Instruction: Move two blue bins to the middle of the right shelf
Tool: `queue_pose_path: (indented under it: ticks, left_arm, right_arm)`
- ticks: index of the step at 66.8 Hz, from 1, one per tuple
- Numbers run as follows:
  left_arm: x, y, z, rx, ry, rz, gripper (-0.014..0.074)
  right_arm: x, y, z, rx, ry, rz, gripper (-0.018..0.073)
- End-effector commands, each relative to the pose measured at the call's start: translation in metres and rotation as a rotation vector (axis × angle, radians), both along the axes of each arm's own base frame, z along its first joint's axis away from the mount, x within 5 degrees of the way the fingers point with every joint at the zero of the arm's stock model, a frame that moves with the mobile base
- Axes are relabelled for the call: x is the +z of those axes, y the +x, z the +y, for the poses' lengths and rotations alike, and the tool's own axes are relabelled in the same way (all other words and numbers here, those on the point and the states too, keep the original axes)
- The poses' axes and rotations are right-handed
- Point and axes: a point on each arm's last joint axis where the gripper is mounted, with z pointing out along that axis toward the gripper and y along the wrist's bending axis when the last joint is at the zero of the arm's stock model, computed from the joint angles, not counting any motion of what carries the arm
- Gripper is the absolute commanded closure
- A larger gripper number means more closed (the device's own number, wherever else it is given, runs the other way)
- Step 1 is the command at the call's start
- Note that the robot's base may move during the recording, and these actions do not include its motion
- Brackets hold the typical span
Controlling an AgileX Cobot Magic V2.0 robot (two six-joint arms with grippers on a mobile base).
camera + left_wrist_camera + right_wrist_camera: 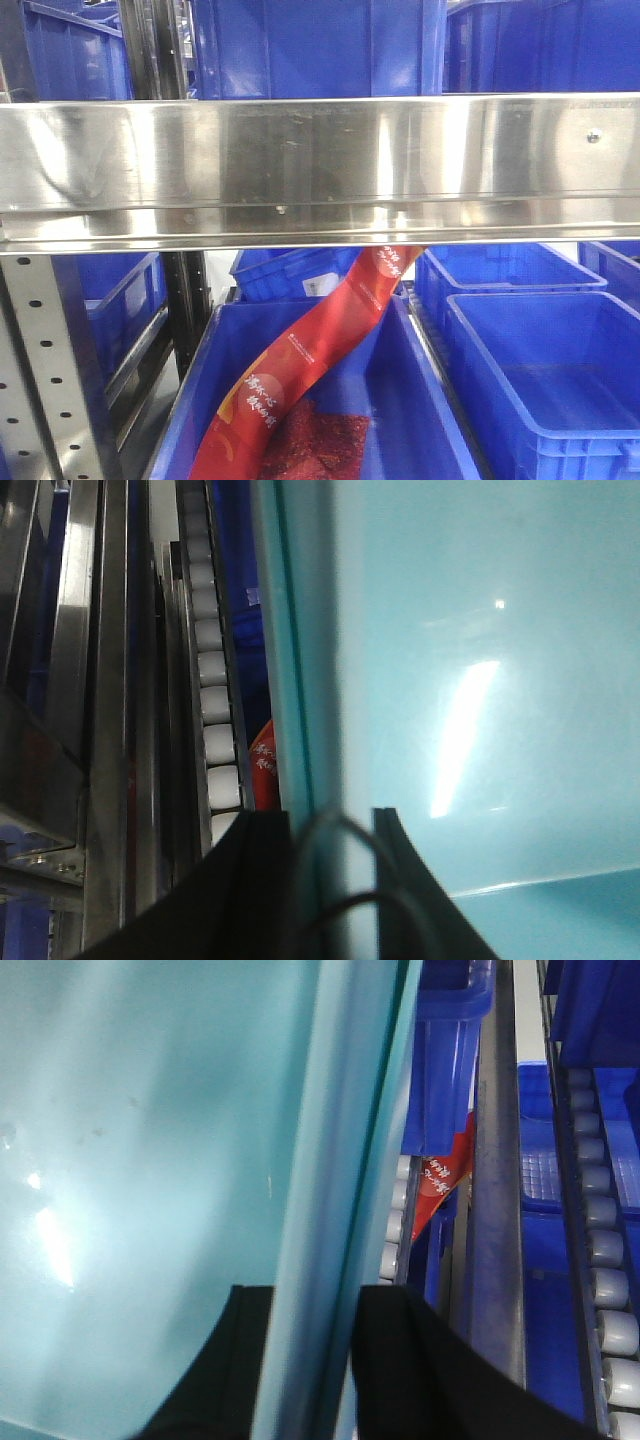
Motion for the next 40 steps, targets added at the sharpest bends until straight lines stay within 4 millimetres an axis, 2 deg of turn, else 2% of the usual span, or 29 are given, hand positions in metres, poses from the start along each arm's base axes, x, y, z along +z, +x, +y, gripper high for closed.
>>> queue_pose_path:
  ticks: [1,26,33,40]
  left_arm:
    - [0.018,-0.006,0.002,-0.018,-0.034,-0.106,0.0707]
    - [0.019,-0.003,0.000,-0.022,-0.049,-0.136,0.0707]
    - [0.006,0.005,-0.003,-0.018,-0.018,-0.070,0.0707]
    - [-0.012,0.015,-0.008,-0.017,0.013,-0.002,0.0707]
  right_arm:
    - [0.017,-0.001,-0.006,-0.035,0.025,-0.121,0.0713]
    - [0.016,-0.001,-0.005,-0.032,0.024,-0.111,0.0713]
    - [0.008,0.004,-0.004,-0.029,0.009,-0.068,0.0713]
    - [-0.010,0.015,0.000,-0.022,-0.024,0.022,0.0713]
